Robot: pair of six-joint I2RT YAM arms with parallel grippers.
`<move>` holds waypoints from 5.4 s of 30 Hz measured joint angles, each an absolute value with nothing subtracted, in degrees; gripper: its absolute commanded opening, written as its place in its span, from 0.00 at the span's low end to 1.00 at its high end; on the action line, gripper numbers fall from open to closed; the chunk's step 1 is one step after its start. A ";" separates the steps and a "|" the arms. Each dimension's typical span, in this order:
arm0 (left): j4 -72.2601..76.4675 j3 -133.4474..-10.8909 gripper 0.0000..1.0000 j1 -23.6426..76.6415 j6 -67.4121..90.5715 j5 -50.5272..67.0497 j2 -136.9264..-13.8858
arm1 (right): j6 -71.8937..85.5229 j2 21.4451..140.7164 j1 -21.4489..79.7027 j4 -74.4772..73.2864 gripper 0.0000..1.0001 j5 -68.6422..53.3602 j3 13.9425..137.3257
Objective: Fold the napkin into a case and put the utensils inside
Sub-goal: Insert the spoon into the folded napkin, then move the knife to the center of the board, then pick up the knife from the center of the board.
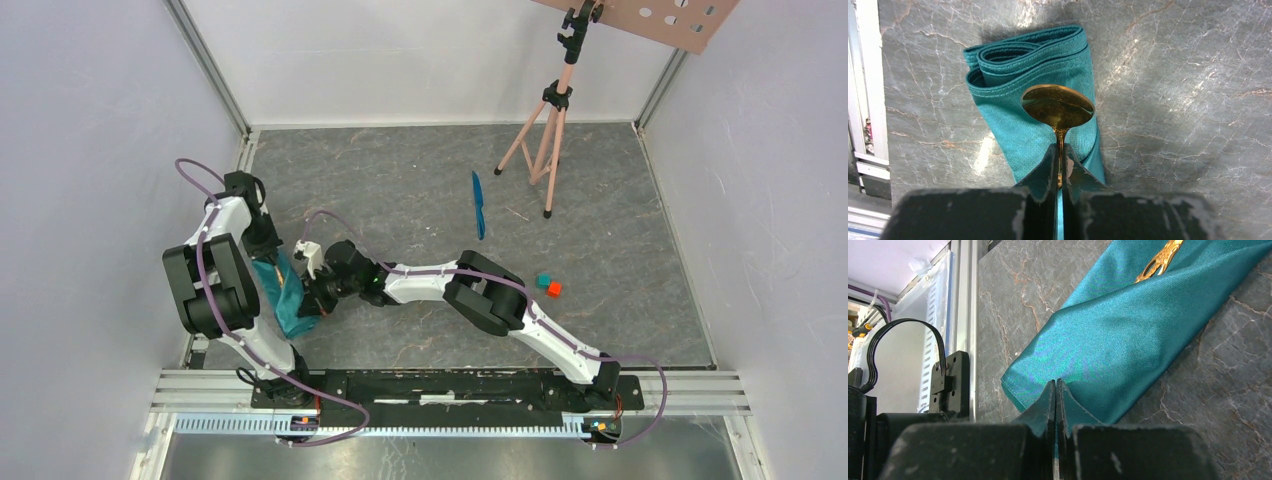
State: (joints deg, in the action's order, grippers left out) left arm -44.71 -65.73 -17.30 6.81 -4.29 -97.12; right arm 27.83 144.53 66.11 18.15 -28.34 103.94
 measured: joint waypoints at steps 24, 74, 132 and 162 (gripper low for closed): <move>-49.04 -64.42 0.02 -17.30 11.07 -3.81 -98.94 | 26.46 144.53 66.61 17.78 0.00 -27.40 104.05; -38.30 -60.05 0.59 -16.49 15.29 12.32 -57.74 | 23.64 114.56 60.88 4.16 0.67 -22.06 82.06; -35.86 -42.59 0.98 23.88 68.73 9.45 -64.20 | 34.48 95.81 57.65 0.84 0.79 7.38 50.19; -51.68 -69.52 0.59 42.11 75.05 1.96 -105.84 | 17.54 55.18 40.25 -5.28 0.86 20.23 30.72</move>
State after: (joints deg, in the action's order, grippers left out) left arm -51.68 -69.52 42.11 75.05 1.96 -105.84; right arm 17.54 55.18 40.25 -5.28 20.23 30.72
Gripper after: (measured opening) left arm 0.626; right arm 0.865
